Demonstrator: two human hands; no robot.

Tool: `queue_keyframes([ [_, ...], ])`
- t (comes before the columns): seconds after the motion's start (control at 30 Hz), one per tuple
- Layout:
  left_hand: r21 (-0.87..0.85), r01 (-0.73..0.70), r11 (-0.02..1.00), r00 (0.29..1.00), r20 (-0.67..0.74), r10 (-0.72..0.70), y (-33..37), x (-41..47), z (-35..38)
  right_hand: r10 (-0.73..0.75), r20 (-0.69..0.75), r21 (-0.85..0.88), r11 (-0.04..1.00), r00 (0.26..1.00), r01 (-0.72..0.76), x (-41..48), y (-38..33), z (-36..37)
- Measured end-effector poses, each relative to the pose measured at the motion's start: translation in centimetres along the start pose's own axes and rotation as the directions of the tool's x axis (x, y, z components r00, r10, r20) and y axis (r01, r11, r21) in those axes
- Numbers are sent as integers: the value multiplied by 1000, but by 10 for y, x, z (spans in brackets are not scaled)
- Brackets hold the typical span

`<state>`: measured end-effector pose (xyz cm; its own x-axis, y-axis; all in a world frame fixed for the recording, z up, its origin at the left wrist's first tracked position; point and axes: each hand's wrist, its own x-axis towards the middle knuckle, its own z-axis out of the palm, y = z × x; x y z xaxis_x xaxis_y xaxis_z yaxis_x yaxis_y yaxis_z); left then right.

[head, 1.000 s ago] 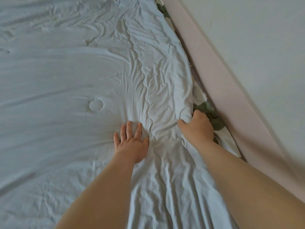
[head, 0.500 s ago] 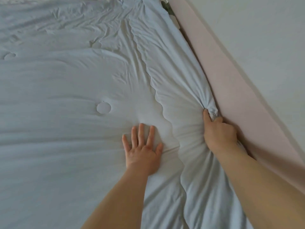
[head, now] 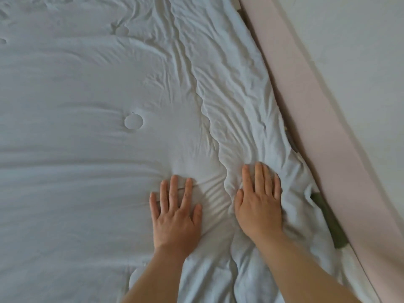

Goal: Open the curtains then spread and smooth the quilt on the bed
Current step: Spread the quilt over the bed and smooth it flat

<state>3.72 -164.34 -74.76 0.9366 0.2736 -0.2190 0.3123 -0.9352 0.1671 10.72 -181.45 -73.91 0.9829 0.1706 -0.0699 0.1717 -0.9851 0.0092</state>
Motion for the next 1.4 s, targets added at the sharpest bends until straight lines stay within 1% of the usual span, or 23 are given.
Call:
queue_keyframes([
  [0.13, -5, 6, 1000, 999, -52, -6, 1, 3, 12, 2, -20, 31, 1000, 1000, -1, 6, 3, 21],
  [0.27, 7, 22, 1000, 998, -66, -22, 0, 4, 23, -23, -77, 107, 994, 997, 31, 12, 3, 34],
  [0.53, 19, 26, 999, 998, -63, -25, 0, 5, 22, -30, -177, 137, 989, 984, 54, 16, 4, 37],
  [0.77, 23, 41, 999, 996, -76, -39, 0, 6, 23, -29, -167, 166, 984, 986, 57, 15, 5, 35],
  [1.0, 4, 54, 999, 992, -118, -54, 1, 8, 22, -36, -191, 173, 983, 981, 69, 15, 5, 32],
  [1.4, -5, 43, 999, 987, -152, -43, 0, 6, 22, -63, -227, 165, 981, 972, 102, 12, 7, 39],
])
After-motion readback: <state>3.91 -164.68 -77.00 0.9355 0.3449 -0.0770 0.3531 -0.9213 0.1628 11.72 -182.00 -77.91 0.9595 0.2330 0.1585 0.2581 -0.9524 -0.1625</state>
